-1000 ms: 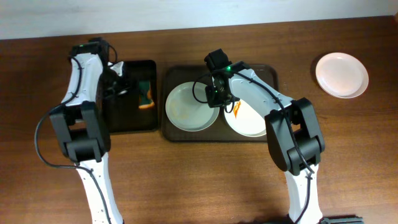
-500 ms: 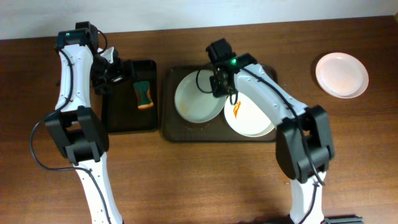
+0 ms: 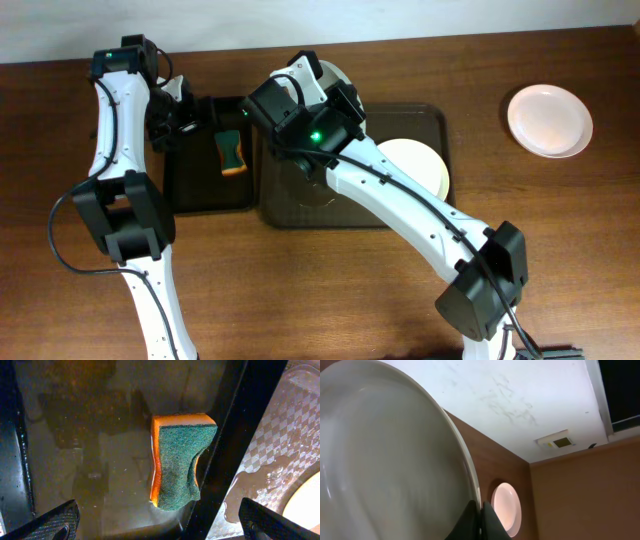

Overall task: Clean dirty plates on tray and stack at the side
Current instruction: 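Lift the cleaned plate with the right gripper and stack it on the right plate, then move the right gripper back and grip the rim of the last plate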

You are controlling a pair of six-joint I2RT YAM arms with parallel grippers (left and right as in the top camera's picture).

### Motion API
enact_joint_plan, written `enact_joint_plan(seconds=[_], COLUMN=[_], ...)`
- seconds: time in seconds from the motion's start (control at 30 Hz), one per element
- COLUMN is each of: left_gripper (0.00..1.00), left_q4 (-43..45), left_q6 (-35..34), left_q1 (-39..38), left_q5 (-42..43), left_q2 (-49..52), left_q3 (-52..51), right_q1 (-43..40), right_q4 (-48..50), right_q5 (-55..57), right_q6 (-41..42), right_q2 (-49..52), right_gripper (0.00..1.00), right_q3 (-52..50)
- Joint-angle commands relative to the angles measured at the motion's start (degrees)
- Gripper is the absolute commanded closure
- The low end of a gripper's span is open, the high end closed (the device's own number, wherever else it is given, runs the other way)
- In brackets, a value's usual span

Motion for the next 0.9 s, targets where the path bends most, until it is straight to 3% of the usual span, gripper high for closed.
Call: enact_joint_plan(seconds=[0.0, 0.13, 0.17, 0.3, 0.37, 0.43, 0.53, 0.73, 0.77, 0.87], left_gripper=[0.0, 0.0, 0.0, 0.0, 0.0, 0.0, 0.0, 0.0, 0.0, 0.0], left_q4=[0.0, 0.0, -0.1, -0.1, 0.0, -0.1, 0.0, 0.0, 0.0, 0.0], left_q6=[0.3, 0.3, 0.3, 0.3, 0.3, 0.3, 0.3, 0.3, 0.3, 0.3], left_q1=[0.0, 0.0, 0.0, 0.0, 0.0, 0.0, 0.0, 0.0, 0.0, 0.0], left_q5=[0.4, 0.4, 0.4, 0.4, 0.4, 0.4, 0.4, 0.4, 0.4, 0.4], left_q2=[-0.1, -0.1, -0.1, -0.1, -0.1, -0.1, -0.1, -0.1, -0.1, -0.1], left_q3=[0.7, 0.7, 0.7, 0.7, 0.7, 0.7, 0.7, 0.7, 0.7, 0.7], right_q1=[0.2, -4.4, -10.0, -39.1, -54.3, -68.6, -81.9, -82.5, -81.7, -80.6], right_q4=[0.0, -0.1, -0.9, -2.8, -2.9, -2.5, 1.5, 7.9, 7.9, 6.4], right_q5=[2.3, 1.9, -1.0, -60.9, -75.5, -74.5, -70.0, -65.8, -65.8, -72.7], right_q6=[0.4, 1.5, 8.2, 16.9, 17.3, 17.4, 19.0, 20.5, 20.5, 20.5], right_q2=[-0.7, -0.7, -0.7, -0.7, -0.5, -0.4, -0.2, 6.3, 7.0, 6.4], right_gripper=[0.96, 0.96, 0.96, 0.96, 0.96, 0.96, 0.96, 0.95, 0.65, 0.17], right_q3=[0.7, 0.7, 0.7, 0.7, 0.7, -0.3, -3.2, -5.4, -5.4, -5.1])
